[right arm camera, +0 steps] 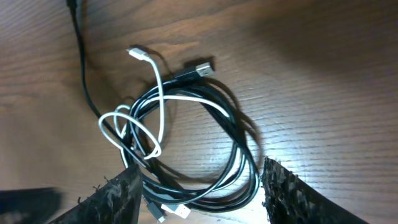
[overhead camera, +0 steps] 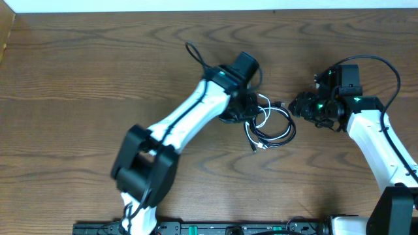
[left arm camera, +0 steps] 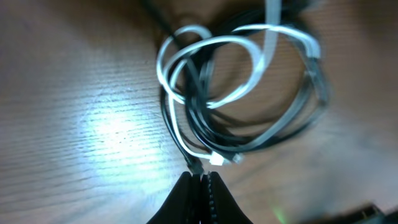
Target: Untangle cables
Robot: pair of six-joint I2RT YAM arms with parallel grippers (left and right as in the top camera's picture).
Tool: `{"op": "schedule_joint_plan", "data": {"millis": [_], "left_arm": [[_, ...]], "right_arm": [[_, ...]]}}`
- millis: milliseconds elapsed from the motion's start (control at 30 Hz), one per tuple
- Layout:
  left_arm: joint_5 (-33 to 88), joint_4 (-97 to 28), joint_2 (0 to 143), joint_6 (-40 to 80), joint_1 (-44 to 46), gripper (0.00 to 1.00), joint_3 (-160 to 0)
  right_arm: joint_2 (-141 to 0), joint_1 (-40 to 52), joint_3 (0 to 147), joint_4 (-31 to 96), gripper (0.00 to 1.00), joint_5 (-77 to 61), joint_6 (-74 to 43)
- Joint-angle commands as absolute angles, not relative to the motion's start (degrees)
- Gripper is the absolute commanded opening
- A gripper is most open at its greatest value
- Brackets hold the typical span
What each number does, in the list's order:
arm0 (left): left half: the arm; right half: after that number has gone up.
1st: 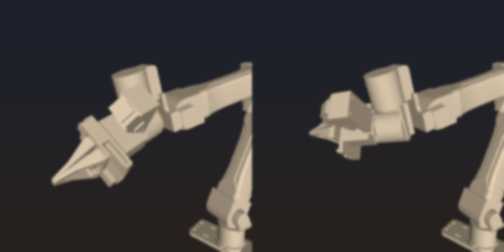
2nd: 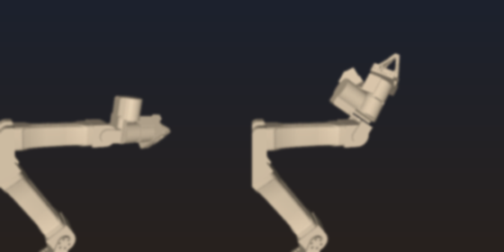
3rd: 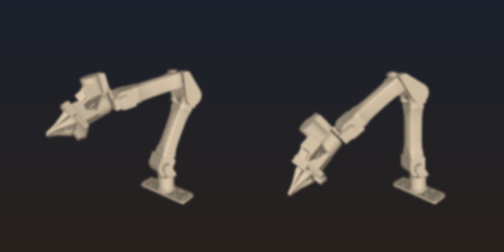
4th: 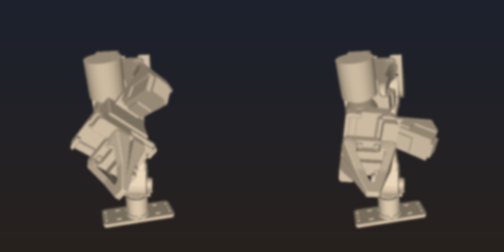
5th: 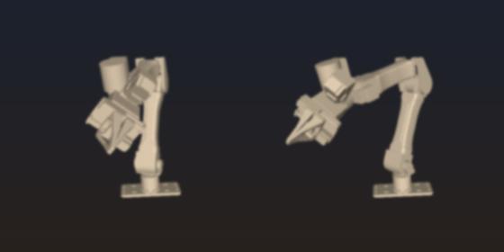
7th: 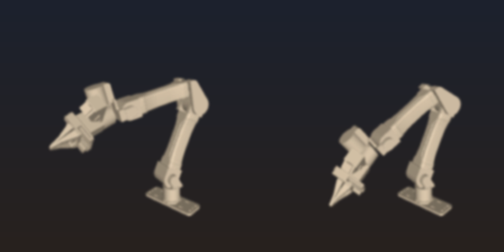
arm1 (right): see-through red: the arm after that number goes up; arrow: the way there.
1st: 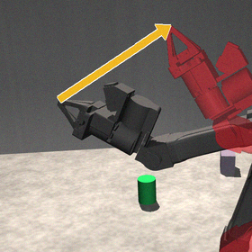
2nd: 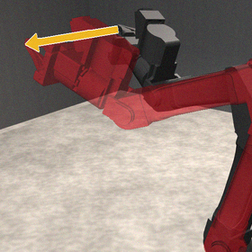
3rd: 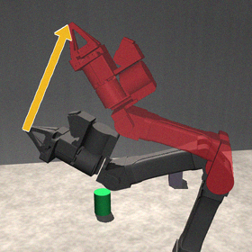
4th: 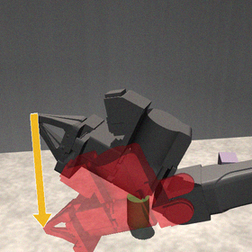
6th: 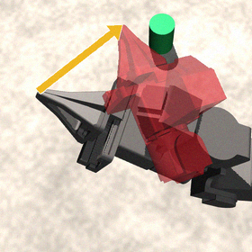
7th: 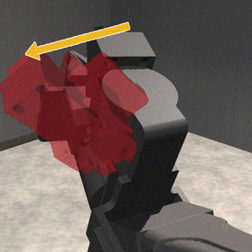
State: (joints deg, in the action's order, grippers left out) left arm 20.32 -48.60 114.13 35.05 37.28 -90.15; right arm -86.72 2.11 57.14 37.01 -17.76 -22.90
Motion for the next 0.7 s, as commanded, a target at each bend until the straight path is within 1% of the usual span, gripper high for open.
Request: {"op": "schedule_joint_plan", "data": {"millis": [0,200,333,400,433,467,500,667], "left_arm": [[17.23,-48.56,117.3,43.68,38.72,0.08,-90.04],[16.88,-44.91,121.16,47.62,40.82,0.08,-90.04],[16.78,-43.27,121.56,47.99,41.43,0.09,-90.04],[16.82,-42.54,121.56,47.97,41.52,0.15,-90.04],[16.82,-42.54,121.56,47.92,41.52,0.3,-90.04],[16.78,-42.57,121.58,47.72,41.56,0.4,-90.0],[16.78,-42.52,121.6,47.29,41.56,0.42,-89.84],[15.29,-42.48,121.84,47.07,41.6,0.42,-88.18]], "right_arm": [[-86.15,1.91,57.58,37.56,0.59,-16.58,-23.99],[-86.15,1.91,57.52,38.54,0.58,-16.19,-22.83],[-86.15,1.91,57.52,39.29,0.6,-15.27,-22.2],[-86.15,1.91,57.52,39.46,0.61,-15.05,-22.2],[-86.15,1.91,57.52,39.46,0.62,-14.94,-22.2],[-86.15,1.91,57.52,39.46,0.63,-14.9,-22.2],[-86.15,1.91,57.52,39.46,0.63,-14.9,-22.2],[-86.15,1.91,57.49,39.46,0.63,-14.92,-22.2]]}}
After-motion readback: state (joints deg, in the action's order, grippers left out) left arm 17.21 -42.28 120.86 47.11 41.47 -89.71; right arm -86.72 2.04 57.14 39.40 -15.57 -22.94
